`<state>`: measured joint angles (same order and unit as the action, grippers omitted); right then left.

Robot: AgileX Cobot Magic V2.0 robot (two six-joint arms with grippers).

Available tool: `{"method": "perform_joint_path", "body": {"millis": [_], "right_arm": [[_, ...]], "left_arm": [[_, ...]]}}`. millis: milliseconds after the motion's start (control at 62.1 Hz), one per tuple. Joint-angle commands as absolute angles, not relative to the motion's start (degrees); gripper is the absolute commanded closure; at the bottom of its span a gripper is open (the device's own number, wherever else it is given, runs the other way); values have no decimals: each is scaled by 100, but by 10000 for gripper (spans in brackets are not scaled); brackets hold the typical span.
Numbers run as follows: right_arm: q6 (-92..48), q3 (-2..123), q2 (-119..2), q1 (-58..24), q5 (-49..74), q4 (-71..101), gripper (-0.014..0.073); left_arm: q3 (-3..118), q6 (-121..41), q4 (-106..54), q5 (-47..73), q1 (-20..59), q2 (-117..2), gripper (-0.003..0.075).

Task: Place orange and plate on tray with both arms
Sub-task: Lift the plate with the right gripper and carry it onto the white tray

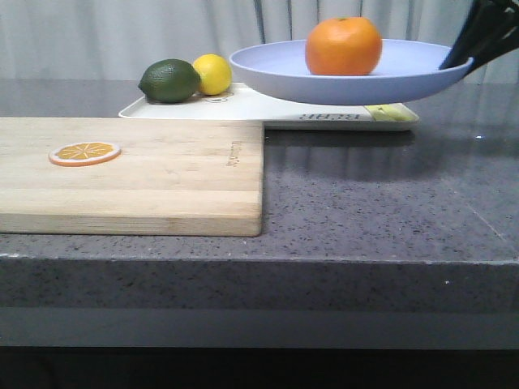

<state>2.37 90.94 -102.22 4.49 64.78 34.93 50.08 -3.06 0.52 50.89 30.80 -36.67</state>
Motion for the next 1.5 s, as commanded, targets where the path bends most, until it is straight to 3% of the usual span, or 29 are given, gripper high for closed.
{"method": "perform_joint_path", "body": {"millis": [0, 515, 1223, 1336, 1481], "right_arm": [[550, 10076, -10509, 292, 6496, 3807, 662], [1911, 13706, -12965, -160, 6682, 3328, 662], [1901, 13915, -13359, -150, 6723, 3355, 654], [1901, 13915, -13359, -150, 6711, 3355, 561], [1901, 13915, -13359, -150, 6681, 3355, 314]], "left_arm": [[5151, -246, 44, 4655, 3070, -3673, 50], [5151, -246, 44, 4655, 3070, -3673, 50], [5151, -246, 44, 4655, 3070, -3673, 50], [5151, -246, 44, 4655, 3070, -3673, 50], [5151, -246, 44, 4655, 3070, -3673, 50]]}}
